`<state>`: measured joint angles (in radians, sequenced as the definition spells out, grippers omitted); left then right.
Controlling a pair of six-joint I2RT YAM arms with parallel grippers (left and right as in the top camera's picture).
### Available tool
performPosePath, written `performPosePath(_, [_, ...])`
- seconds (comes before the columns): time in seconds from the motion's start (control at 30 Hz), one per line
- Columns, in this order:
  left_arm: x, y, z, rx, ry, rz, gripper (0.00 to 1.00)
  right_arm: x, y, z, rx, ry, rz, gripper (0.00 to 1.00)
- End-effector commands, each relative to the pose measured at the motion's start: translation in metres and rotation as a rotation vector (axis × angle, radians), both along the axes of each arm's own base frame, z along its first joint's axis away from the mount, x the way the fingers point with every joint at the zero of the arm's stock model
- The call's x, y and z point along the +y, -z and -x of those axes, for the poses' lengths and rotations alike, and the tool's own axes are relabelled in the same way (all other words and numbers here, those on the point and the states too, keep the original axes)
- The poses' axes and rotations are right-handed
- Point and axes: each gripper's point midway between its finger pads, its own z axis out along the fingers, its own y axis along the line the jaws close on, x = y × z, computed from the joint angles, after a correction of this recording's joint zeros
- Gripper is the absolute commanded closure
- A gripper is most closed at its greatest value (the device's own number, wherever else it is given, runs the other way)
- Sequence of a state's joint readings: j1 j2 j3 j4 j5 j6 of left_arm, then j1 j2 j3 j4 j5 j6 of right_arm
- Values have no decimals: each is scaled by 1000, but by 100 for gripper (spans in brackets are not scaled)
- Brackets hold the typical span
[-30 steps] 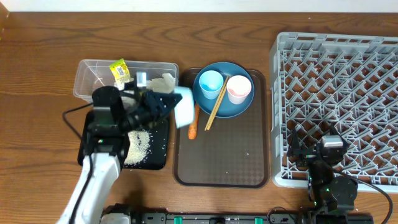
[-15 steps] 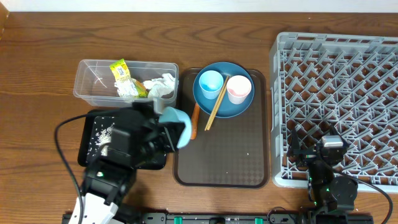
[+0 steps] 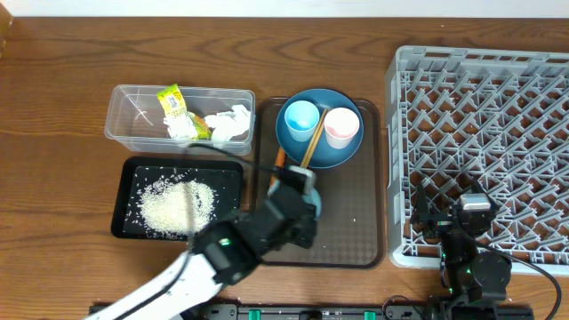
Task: Sort waste into correct bins and load items into the dishwasher rack
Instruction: 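Lower the bowl onto the brown tray with left gripper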
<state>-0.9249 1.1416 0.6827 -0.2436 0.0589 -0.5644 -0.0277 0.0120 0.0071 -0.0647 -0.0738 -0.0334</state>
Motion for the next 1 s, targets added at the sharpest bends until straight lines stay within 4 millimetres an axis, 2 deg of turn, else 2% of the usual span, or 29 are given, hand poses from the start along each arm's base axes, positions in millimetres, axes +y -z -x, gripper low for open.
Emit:
performPosePath(0.0, [-14, 7, -3, -23, 10, -31, 94, -2, 0, 0, 0, 10, -10, 1])
performPosePath(0.17, [-21, 27, -3, 13, 8, -60, 94, -2, 0, 0, 0, 10, -10, 1])
performPosePath(0.67, [-28, 43, -4, 27, 18, -82, 92, -2, 0, 0, 0, 10, -10, 1])
performPosePath(0.73, [-30, 41, -5, 19, 18, -70, 85, -2, 0, 0, 0, 10, -10, 1])
performPosePath(0.77, [-32, 39, -6, 15, 19, -63, 76, -2, 0, 0, 0, 10, -10, 1])
performPosePath(0.97, [-32, 20, -8, -19, 17, -16, 64, -2, 0, 0, 0, 10, -10, 1])
